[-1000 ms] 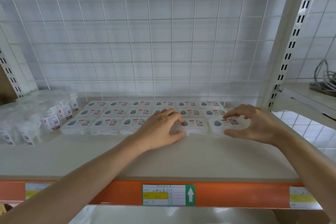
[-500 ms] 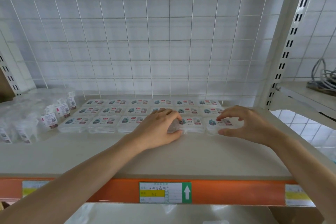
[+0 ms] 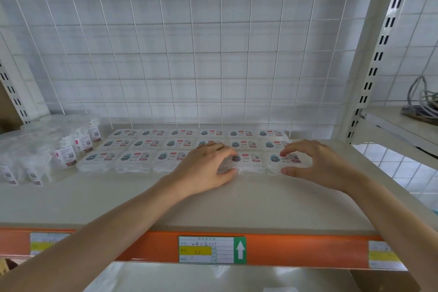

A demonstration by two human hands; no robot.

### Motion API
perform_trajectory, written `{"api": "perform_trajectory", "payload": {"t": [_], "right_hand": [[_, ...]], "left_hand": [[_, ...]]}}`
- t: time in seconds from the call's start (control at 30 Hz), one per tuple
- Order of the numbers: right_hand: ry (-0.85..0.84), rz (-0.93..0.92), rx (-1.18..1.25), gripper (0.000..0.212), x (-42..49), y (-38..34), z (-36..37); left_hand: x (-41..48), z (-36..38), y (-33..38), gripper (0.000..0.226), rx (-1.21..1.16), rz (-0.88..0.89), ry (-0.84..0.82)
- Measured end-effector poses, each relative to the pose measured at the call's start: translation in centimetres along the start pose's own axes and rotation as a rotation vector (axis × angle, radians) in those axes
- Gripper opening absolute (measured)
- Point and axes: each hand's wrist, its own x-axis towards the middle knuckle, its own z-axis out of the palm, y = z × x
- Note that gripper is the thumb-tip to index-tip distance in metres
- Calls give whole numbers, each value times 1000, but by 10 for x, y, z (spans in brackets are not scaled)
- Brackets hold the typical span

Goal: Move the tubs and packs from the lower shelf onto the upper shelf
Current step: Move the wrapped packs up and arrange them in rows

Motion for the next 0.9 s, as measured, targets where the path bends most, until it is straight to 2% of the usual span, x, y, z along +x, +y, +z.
{"api": "perform_trajectory", "payload": {"t": [0.23, 0.5, 0.7, 0.9], "right_hand": [[-7, -25, -53, 40, -1, -2, 4], [-7, -19, -116, 48, 2, -5, 6], [-23, -20, -165, 53, -3, -14, 9], [-35, -15, -146, 58, -15, -43, 4]], "left_hand": [[1, -2, 8, 48, 139, 56, -21], [-3, -12, 16, 59, 153, -18, -127], [-24, -13, 26, 63, 149, -93, -49], [-50, -34, 37, 59, 164, -94, -13]]}}
